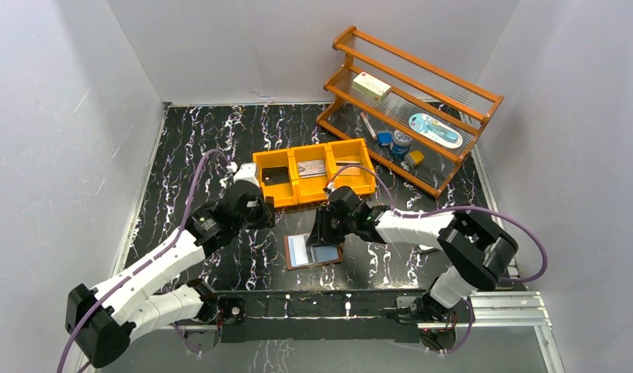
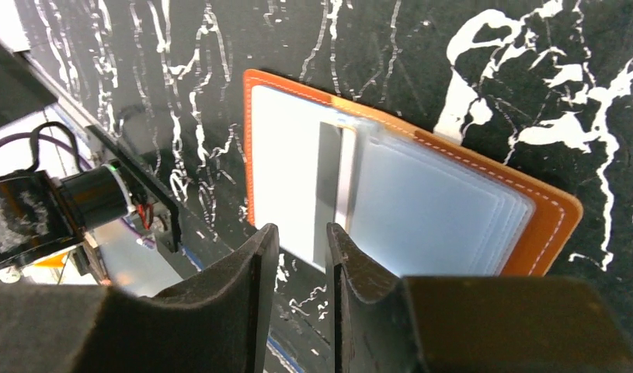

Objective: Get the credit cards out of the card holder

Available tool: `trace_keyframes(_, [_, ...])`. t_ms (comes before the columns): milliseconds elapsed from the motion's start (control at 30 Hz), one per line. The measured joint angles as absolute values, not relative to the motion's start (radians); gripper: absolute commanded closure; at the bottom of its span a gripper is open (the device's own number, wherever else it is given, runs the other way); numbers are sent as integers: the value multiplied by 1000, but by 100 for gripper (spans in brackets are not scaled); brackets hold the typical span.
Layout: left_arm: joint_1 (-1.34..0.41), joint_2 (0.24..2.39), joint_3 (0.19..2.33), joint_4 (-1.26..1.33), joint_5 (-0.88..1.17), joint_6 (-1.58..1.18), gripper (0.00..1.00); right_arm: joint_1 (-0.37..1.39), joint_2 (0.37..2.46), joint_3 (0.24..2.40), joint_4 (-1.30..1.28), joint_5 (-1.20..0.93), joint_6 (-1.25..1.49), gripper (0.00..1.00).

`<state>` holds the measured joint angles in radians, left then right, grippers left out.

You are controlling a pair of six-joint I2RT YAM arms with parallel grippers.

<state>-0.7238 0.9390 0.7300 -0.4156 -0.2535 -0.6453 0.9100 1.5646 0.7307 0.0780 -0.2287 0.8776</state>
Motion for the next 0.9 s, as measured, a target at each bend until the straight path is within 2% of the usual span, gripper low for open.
trace_keyframes(233, [-653,1064,836,-370,-250,-455,100,910,1450,724,53,-192,870,61])
trace_keyframes(467, [-595,1196,873,-258,-246,-136,100,910,1305,654,42,-139,880,60])
trace_keyframes(700, [-564,1317,912,-126,-134,260,100,908,1234,638,-9,-95,882,59])
trace_keyframes(900, [-524,1494,1053,-136,-56,501,100,902,1218,638,-36,-79,874,59])
